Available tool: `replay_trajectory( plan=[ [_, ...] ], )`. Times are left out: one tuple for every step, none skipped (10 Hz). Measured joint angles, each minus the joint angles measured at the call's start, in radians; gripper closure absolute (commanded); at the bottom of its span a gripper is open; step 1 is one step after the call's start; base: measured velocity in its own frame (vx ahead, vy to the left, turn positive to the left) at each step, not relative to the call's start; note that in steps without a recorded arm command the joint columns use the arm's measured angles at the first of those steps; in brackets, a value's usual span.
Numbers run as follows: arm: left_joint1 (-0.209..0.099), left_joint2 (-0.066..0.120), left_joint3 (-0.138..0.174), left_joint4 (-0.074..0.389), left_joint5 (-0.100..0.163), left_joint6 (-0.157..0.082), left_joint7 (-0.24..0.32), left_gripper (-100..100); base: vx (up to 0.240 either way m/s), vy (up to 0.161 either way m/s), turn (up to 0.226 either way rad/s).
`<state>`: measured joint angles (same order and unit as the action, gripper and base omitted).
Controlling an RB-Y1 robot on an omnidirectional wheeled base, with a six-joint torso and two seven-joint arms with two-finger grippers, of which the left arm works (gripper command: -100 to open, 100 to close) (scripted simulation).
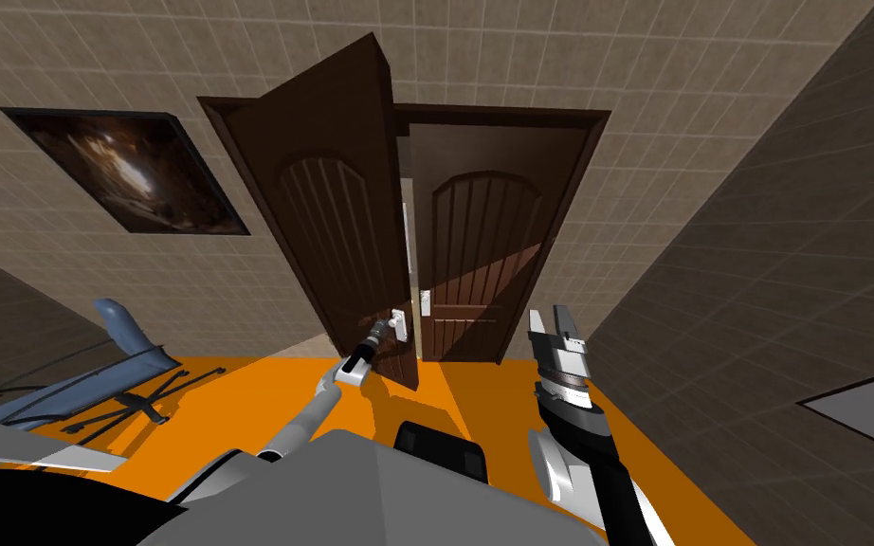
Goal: Pull the door open
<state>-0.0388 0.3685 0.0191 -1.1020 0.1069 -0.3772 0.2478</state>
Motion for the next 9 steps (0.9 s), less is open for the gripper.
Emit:
replay_trajectory(
  plan=[
    [-0.002, 0.001, -0.010, 0.001, -0.001, -0.006, 0.005, -100, -0.192, 0.031, -0.029],
    [0.004, 0.009, -0.019, -0.012, -0.001, -0.007, 0.012, -100, -0.180, 0.056, -0.038],
    [0.008, 0.013, -0.030, -0.012, -0.002, -0.012, 0.019, -100, -0.155, 0.037, -0.058],
    [0.016, 0.012, -0.041, -0.031, -0.003, -0.012, 0.023, -100, -0.182, 0.041, -0.080],
    [0.025, 0.016, -0.057, -0.050, -0.004, -0.015, 0.031, -100, -0.181, 0.039, -0.061],
    [0.027, 0.019, -0.068, -0.066, -0.005, -0.011, 0.037, -100, -0.175, 0.012, -0.043],
    [0.027, 0.023, -0.078, -0.072, -0.006, -0.011, 0.043, -100, -0.188, 0.018, -0.037],
    [0.033, 0.024, -0.089, -0.080, -0.007, -0.015, 0.048, -100, -0.086, 0.011, -0.009],
    [0.033, 0.024, -0.091, -0.081, -0.007, -0.017, 0.049, -100, 0.098, 0.004, -0.041]
  ],
)
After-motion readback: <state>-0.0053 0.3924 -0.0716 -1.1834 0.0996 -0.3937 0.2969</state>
